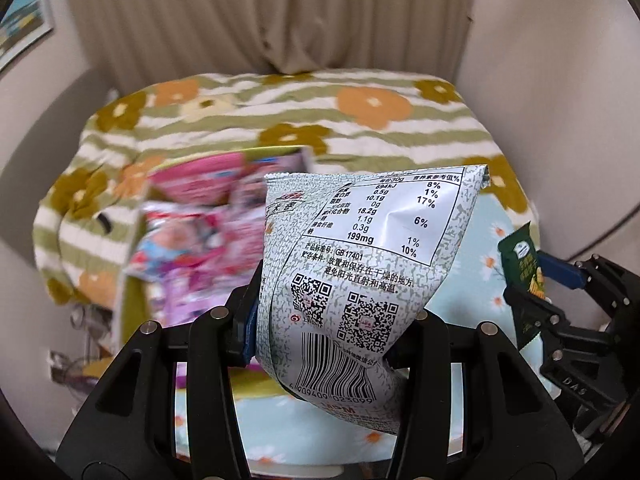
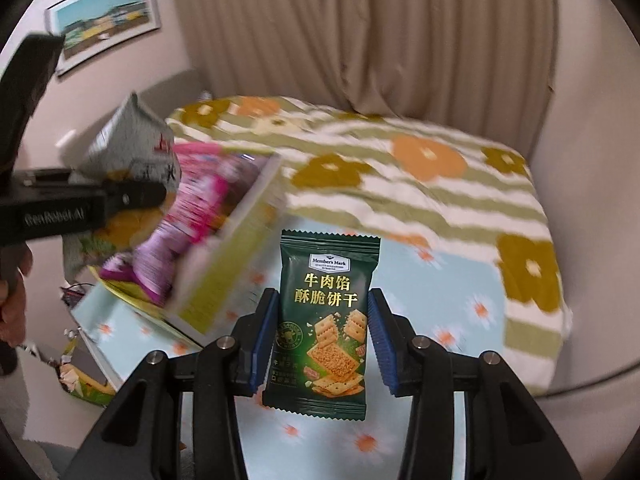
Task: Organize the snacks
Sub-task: 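Carry both snacks over the box and open both grippers to drop them in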
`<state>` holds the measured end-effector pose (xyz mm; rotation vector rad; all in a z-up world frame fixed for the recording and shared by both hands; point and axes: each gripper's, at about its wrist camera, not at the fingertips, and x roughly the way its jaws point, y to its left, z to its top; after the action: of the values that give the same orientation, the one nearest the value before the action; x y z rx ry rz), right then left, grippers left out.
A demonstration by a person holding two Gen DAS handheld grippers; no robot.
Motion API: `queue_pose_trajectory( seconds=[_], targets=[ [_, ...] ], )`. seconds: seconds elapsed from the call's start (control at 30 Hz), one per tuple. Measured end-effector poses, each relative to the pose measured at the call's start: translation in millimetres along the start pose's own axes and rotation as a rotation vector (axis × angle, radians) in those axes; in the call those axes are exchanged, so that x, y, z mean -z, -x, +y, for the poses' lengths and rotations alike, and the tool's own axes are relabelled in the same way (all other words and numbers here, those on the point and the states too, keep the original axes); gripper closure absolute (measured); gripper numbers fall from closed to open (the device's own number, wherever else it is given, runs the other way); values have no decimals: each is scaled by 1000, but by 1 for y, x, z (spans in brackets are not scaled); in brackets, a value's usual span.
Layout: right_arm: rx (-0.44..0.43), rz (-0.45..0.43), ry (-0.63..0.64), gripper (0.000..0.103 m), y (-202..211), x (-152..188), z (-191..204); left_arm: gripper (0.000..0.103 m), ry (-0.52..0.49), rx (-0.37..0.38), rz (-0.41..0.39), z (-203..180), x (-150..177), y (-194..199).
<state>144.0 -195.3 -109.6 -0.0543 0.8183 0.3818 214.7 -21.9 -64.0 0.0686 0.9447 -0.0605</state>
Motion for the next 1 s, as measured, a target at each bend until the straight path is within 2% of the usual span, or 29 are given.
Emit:
queue_pose_trajectory(
  seconds=[0.17, 0.33, 0.5, 0.6, 0.63, 0.67, 0.73, 0.87, 1.0],
  targets=[
    [-102, -27, 3, 62, -8, -32, 51, 61, 68, -34, 4, 68, 9, 3],
    [-119, -31, -2, 62, -25, -51, 98, 61, 80, -62, 44, 129, 12, -17],
    [-125, -9, -40, 62, -52, -61, 131, 61, 63, -46, 99, 166, 14, -50],
    [-116, 5, -58, 62, -63, -64, 140, 60, 49, -22, 116, 169, 13, -66],
    [-112, 8, -62, 62, -64, -65, 141, 53, 42, -17, 123, 169, 13, -70],
    [-106, 13, -68, 62, -67, -65, 144, 31, 34, -8, 131, 169, 13, -73],
    [-98, 17, -77, 62, -68, -64, 145, 1, 29, 0, 106, 167, 15, -72],
    [-81, 21, -93, 62, -73, -65, 145, 1, 12, 19, 74, 173, 16, -61],
    [-74, 19, -92, 62, -77, -70, 149, 1, 51, 60, 54, 188, 21, -48]
  ],
)
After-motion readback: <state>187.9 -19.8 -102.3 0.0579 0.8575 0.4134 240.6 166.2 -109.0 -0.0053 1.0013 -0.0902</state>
